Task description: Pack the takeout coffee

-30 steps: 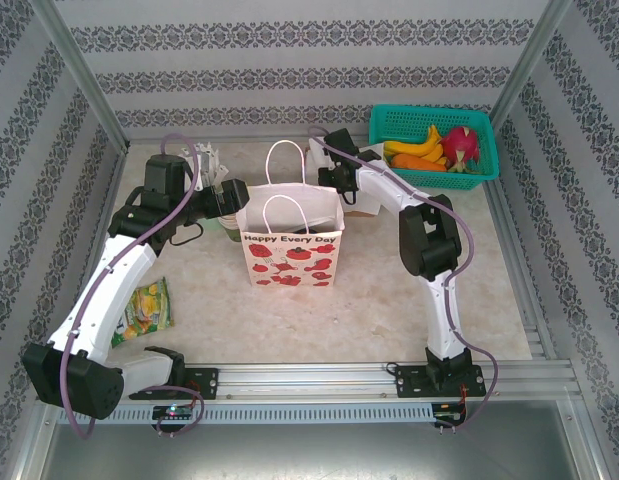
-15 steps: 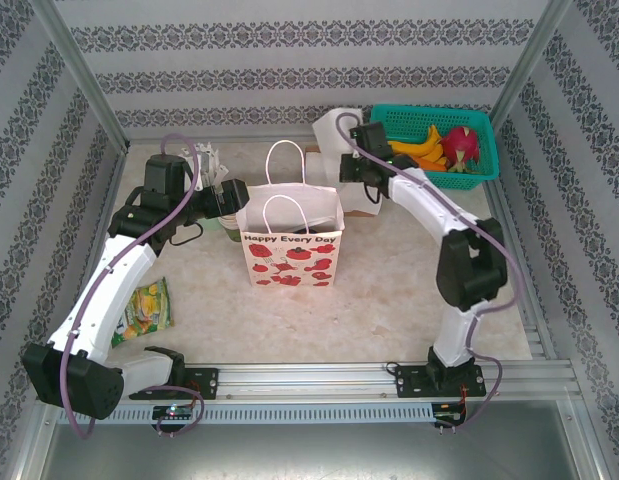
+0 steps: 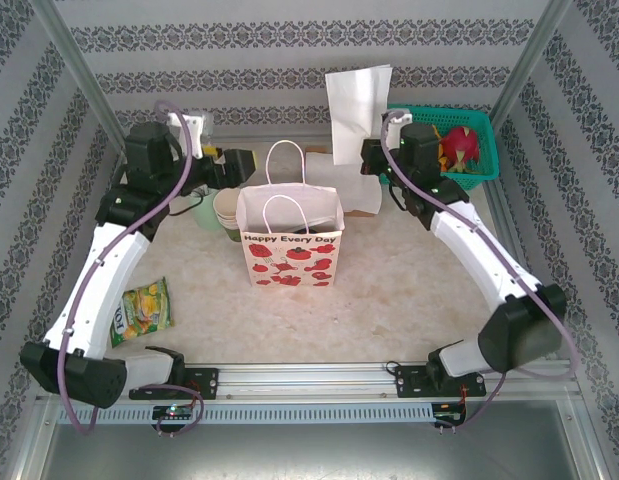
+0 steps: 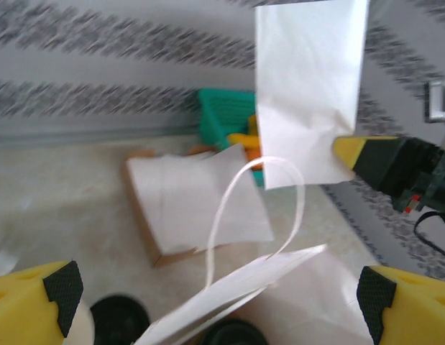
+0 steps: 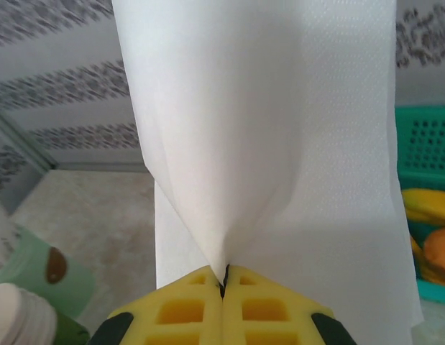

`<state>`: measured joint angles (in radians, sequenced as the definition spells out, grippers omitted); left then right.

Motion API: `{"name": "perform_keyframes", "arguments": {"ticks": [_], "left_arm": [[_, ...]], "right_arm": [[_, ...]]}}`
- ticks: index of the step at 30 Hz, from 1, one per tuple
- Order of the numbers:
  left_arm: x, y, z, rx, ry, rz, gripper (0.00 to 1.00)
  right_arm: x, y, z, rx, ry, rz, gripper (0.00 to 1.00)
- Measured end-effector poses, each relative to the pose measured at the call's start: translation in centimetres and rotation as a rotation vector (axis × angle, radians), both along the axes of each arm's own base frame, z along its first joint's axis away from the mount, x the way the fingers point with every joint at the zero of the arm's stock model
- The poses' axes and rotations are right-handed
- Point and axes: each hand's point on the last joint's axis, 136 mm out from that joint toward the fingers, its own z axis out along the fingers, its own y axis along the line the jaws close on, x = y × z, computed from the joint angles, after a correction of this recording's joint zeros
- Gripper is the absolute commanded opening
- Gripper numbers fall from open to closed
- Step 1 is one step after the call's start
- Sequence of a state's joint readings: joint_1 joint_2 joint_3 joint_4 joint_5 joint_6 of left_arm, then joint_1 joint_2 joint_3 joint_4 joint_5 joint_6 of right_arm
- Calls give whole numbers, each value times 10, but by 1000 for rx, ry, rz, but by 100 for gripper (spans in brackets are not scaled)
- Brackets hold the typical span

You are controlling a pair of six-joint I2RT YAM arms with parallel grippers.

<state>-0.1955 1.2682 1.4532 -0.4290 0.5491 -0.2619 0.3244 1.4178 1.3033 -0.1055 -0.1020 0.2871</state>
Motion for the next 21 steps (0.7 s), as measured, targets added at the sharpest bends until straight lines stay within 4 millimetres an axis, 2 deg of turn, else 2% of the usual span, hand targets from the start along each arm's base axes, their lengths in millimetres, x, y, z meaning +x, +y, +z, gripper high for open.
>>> {"name": "perform_keyframes", "arguments": {"ticks": [2,5,12,17,21], "left_arm": [[2,-11,14,17,-75,-83,100],[5,-27,32,67,-199,-189,100],[3,-60,72,254,-552,-407,100],[14,-66,91,425,-769,-454,100],[23,-64,92,568,-890,-452,100]], "right_arm": [[-12,5,20,11,-54,56,0],[-27,15,40,-1,-114,142,0],[-53,55,61,-88,-198,341,0],[-68,81,72,-146,-252,471,0],[-79,99,75,-211,-275,574,0]]}}
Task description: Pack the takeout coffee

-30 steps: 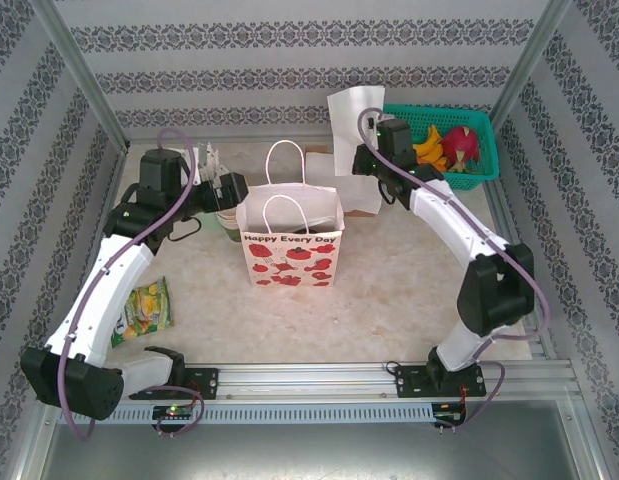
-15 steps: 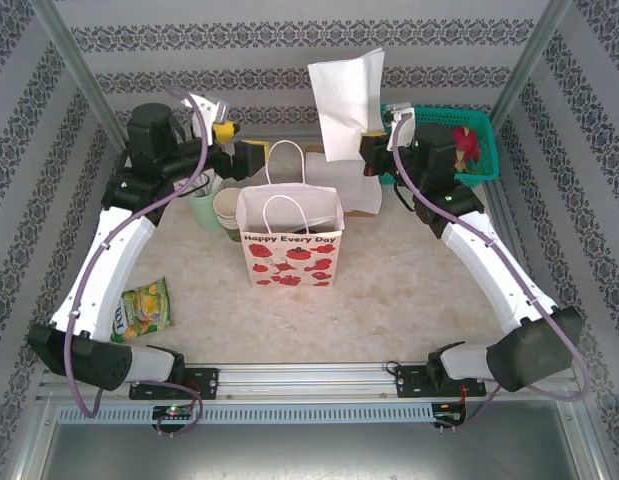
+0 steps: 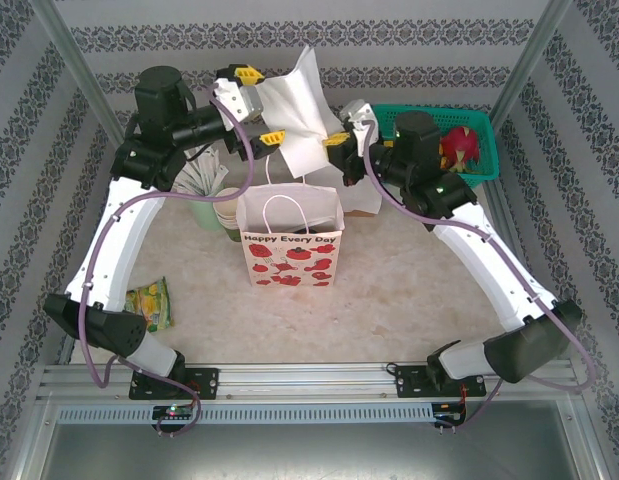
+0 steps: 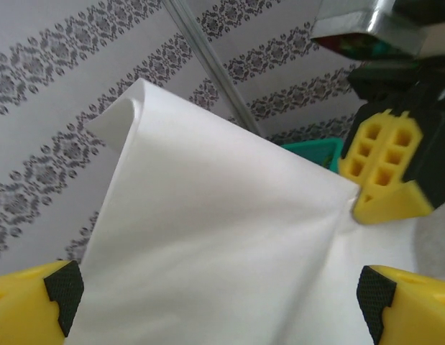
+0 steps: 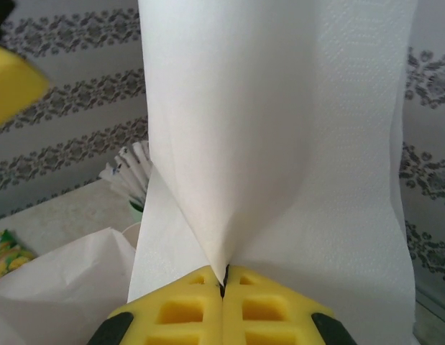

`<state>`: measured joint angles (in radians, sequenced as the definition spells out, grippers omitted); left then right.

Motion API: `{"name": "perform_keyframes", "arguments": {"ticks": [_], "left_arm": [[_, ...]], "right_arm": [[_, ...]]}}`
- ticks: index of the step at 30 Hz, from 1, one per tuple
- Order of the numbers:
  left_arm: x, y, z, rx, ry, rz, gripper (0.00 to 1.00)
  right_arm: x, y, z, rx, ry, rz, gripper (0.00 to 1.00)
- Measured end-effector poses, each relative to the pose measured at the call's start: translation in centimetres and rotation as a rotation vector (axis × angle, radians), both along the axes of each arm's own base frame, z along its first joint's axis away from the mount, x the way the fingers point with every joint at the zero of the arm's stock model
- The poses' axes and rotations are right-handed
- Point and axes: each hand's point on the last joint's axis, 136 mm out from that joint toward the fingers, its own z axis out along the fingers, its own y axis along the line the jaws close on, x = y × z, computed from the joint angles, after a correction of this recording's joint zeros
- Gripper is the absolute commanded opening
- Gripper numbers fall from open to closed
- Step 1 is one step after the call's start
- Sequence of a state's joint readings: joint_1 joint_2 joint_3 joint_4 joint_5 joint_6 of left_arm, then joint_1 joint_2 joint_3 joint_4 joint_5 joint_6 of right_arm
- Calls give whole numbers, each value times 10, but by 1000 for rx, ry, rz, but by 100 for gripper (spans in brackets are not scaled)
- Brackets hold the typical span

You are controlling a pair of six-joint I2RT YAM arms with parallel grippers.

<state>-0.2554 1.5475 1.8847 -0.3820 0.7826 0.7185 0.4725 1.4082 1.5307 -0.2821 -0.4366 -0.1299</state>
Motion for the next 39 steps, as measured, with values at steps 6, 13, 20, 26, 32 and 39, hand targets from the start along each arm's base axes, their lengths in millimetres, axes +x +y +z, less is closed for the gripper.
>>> {"name": "perform_keyframes", "arguments": {"ticks": [6,13,20,26,32,39], "left_arm": [[1,3,15,115,-191,2,100],[-14,4,21,211,-293,-52,99],[-39,1,16,292,-264,-178,99],[-40,2,-20,359,-144,-229,92],[-34,11,-44,383,-41,-229,75],[-31,24,-47,353,1,-214,60]], "right_arm": [[-16,21,-6,-106,-25,140,0],[-25,32,-21,-178,-30,240,0],[-35,38,-24,-216,-87,329,0],[-38,40,-23,-237,-138,359,0],[-43,37,-16,-237,-179,373,0],[-50,29,-6,-226,-210,367,0]]}}
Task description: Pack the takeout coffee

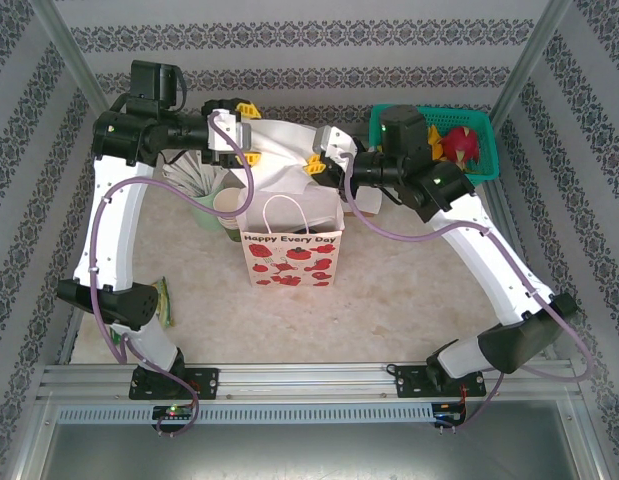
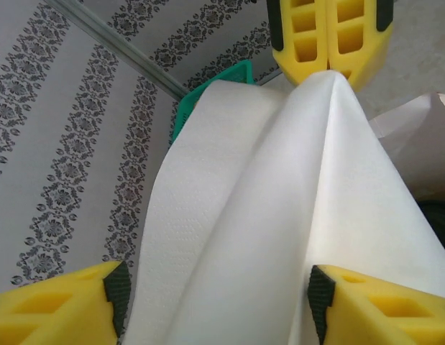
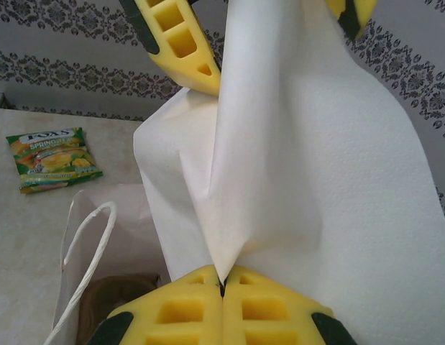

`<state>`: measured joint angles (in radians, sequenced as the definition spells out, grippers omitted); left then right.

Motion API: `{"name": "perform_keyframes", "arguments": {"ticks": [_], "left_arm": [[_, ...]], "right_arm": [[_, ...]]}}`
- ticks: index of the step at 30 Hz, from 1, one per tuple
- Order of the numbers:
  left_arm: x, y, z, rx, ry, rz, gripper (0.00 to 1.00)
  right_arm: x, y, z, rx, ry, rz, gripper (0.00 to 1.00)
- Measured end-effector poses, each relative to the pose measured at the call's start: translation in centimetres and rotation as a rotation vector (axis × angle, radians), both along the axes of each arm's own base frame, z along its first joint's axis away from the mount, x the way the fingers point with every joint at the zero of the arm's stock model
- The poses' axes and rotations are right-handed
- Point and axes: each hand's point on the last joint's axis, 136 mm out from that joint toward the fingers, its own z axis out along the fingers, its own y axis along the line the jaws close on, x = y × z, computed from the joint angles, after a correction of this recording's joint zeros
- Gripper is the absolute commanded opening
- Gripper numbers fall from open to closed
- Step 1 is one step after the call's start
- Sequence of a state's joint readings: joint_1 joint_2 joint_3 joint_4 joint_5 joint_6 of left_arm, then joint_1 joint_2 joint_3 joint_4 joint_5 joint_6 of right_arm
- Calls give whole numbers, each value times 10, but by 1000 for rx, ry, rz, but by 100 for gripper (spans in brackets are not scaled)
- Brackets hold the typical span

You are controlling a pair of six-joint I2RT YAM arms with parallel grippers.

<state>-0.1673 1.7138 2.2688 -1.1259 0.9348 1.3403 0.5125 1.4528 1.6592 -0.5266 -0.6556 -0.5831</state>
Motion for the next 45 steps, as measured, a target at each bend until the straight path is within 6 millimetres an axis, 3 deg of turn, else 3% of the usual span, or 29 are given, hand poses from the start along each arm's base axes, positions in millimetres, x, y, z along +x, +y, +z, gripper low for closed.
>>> {"name": "perform_keyframes", "arguments": {"ticks": [5,11,14,21,26,36,38,41,45], "left_arm": [[-4,2,-12,-2,57,9,46],[-11,12,-11,-28,99,48,0],[-23,15,-3,-58,110,64,0],[-60,20,-2,-104,179,109,0],[-63,28,-14,-67,240,172,0],[-53,46,-61,93,329,321,0],[-52,43,-66,127,323,321,0],[-49,39,-75,175,326,307,0],[-40,32,-72,211,315,284,0]], "right_arm": [[-3,2,1,9,3,22,0],[-1,0,-9,9,30,23,0],[0,3,-14,23,44,25,0],[-22,25,-29,56,118,110,0],[-27,29,-37,57,170,133,1],[-16,45,-85,2,291,128,6],[-13,46,-94,-14,314,121,10],[-11,48,-108,-39,347,109,25],[-10,44,-121,-73,374,81,41]]}}
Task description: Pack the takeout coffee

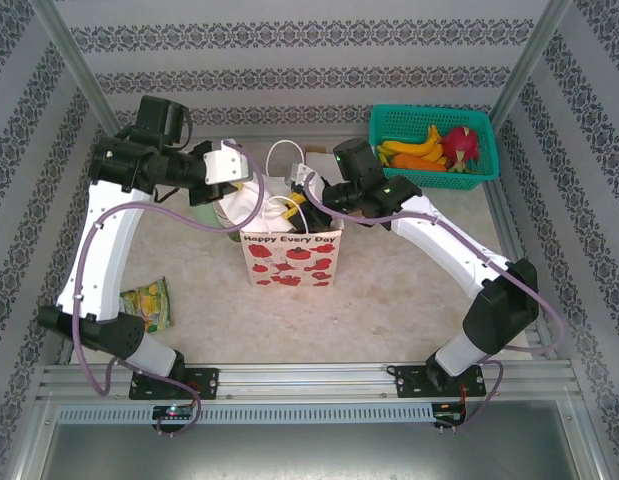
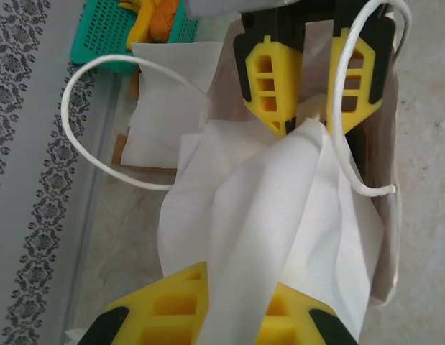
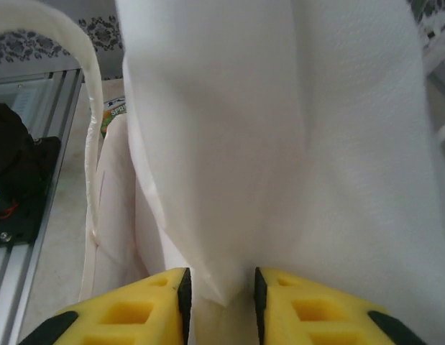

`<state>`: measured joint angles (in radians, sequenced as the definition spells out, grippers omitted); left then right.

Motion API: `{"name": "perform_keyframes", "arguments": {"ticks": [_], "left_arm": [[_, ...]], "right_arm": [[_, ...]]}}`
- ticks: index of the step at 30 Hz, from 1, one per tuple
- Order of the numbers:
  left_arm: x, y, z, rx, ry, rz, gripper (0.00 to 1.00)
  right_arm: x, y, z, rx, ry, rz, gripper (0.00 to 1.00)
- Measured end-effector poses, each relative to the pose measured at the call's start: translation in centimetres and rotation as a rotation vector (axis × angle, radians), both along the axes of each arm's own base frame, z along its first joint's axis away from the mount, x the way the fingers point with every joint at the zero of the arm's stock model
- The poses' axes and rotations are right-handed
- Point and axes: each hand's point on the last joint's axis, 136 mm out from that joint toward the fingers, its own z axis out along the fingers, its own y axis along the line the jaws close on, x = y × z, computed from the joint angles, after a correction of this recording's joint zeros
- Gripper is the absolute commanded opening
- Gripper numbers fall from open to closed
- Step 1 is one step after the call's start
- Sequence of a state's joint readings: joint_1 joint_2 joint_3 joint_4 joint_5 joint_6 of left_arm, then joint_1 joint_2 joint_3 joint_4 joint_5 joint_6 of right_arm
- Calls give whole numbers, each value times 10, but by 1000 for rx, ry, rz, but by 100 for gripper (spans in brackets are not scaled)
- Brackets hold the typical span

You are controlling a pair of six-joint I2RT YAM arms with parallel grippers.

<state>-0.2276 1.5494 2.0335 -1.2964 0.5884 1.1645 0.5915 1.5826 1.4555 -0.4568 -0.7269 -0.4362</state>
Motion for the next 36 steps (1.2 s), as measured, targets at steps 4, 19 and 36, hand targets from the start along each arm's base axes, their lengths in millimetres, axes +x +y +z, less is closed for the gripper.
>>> {"name": "perform_keyframes", "arguments": {"ticks": [4,19,36], "left_arm": [[2,-7,-7,64,-4,-30,0],[3,-5,-34,370,-75,-185,0],[-5,7,-30,524,-140,-333,0]], "right_arm": [[2,-10,-3,-18,2,-40,54],[4,-60,32,8,-74,-236,98],[6,-81,48,79,-94,-412,98]]}}
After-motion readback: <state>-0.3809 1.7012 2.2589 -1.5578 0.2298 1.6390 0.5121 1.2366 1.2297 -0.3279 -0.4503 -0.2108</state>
